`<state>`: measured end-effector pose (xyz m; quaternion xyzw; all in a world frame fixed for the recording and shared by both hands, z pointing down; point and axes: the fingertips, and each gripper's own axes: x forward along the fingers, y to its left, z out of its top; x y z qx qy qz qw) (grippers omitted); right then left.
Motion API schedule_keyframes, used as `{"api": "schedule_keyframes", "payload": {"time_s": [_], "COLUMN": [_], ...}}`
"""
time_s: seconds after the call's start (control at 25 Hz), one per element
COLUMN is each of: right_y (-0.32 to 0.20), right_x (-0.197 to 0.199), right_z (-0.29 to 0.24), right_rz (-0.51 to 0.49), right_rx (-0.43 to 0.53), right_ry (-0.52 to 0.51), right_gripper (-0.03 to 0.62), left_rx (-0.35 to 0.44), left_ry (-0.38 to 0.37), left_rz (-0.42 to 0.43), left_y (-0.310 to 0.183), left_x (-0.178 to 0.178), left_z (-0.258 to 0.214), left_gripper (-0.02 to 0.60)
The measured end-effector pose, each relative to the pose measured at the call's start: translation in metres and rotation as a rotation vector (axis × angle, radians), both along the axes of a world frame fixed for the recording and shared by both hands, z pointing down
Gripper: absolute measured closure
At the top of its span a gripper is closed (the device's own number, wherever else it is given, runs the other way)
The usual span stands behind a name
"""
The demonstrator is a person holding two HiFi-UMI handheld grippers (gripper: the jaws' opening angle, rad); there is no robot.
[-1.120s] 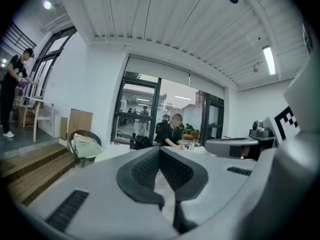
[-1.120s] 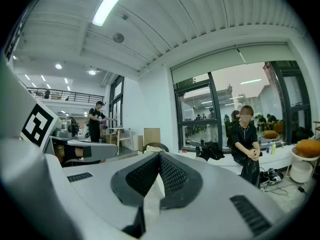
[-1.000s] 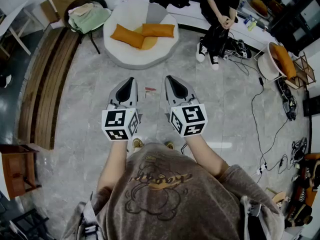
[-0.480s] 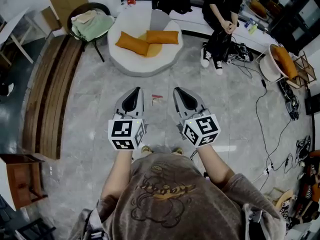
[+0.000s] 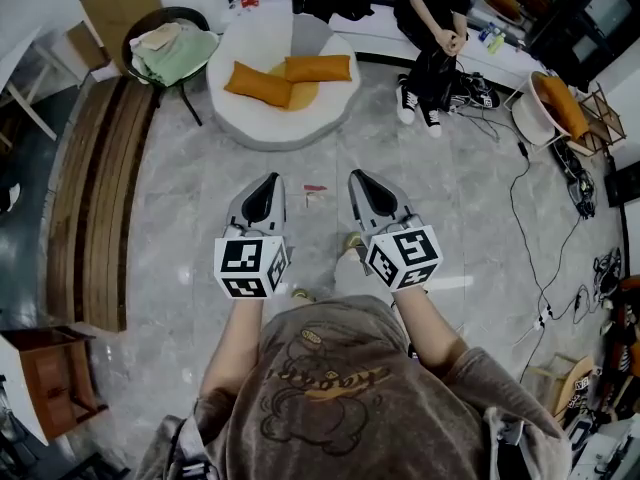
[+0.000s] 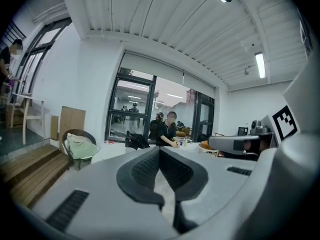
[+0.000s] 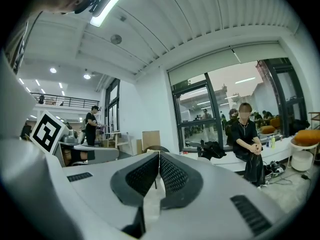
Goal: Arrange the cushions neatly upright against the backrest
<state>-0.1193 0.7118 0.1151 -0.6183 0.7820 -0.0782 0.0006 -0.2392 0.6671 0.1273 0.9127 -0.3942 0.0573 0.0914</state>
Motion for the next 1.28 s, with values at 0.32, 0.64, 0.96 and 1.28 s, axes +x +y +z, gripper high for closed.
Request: {"api": "schedule_keyframes", "payload": {"time_s": [0.32, 0.64, 0.96, 1.28], "right_y": [-0.035, -0.08, -0.136, -0.191], "right_x": [0.014, 0.049, 0.088, 0.114], "right_z": [0.003, 0.016, 0.014, 0.013], "right_rz": [0.027, 0.047, 0.029, -0.027], "right_rx": [0.005, -0.008, -0.024, -0.037], "right_ry": [-0.006, 0.0, -0.006, -0.014], "right_gripper": [0.572, 0.572, 0.572, 0.572], "left_rx": [-0.014, -0.022, -0.042, -0.04], "left_ry": [0.003, 0.003, -0.005, -0.018], "left_rz": [0.019, 0.048, 0.041, 0.013], "left_y": [-0.034, -0.077, -0.131, -0.191], "left_x": [0.013, 0.051, 0.094, 0.128], "left_z": [0.009, 0.023, 0.022, 0.011], "left_gripper": [0.577, 0.577, 0.577, 0.577]}}
